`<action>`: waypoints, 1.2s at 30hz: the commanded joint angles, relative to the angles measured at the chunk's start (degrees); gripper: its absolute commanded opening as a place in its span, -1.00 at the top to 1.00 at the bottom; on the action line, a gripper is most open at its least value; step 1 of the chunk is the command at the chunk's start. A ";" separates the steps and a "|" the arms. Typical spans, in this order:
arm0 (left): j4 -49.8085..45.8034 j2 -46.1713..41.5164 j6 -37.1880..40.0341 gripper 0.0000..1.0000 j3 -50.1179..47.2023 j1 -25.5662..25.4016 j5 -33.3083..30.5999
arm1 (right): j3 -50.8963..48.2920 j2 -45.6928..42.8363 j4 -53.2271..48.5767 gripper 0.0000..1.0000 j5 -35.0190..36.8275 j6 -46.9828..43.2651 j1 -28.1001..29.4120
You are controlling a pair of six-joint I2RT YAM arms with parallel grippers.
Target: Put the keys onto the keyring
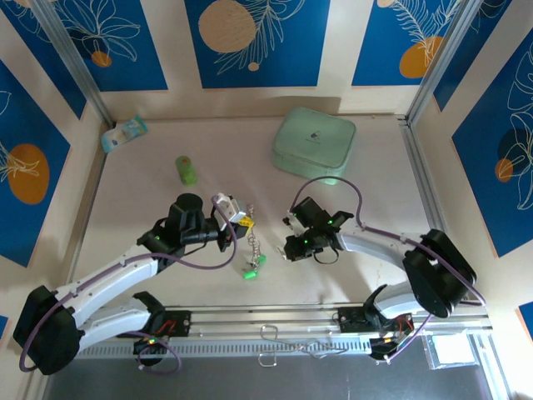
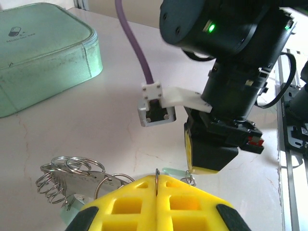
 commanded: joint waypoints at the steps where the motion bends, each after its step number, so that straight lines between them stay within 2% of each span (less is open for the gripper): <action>1: 2.93 -1.19 1.71 1.00 -0.36 -0.55 1.54 | 1.27 2.04 0.02 1.00 1.28 1.94 -0.38; 13: 3.09 -1.15 1.98 1.00 -0.91 -0.54 1.58 | 3.35 6.39 1.42 0.96 0.69 2.48 -0.74; 21: 3.06 -1.28 2.36 1.00 -1.00 -0.49 1.53 | 2.04 3.02 2.47 0.11 -1.08 0.51 -1.06; 26: 2.83 -1.98 2.25 1.00 -1.24 -0.46 0.67 | 3.00 -0.21 -0.12 -0.02 2.03 -2.51 -1.35; 29: 2.36 -2.14 1.78 1.00 -1.28 -0.45 -0.45 | 4.72 -1.45 -3.48 -0.02 5.65 4.36 -0.98; 31: 1.64 -2.14 1.89 1.00 -1.29 -0.44 -1.13 | 6.02 -1.45 -7.09 0.00 8.26 15.02 0.20; 33: 1.09 -2.33 2.02 1.00 -1.37 -0.46 -1.44 | 7.82 -0.64 -11.61 0.11 11.61 26.27 3.04; 36: 0.89 -2.69 1.93 1.00 -1.54 -0.46 -1.55 | 9.49 0.54 -14.40 0.08 16.34 38.18 8.31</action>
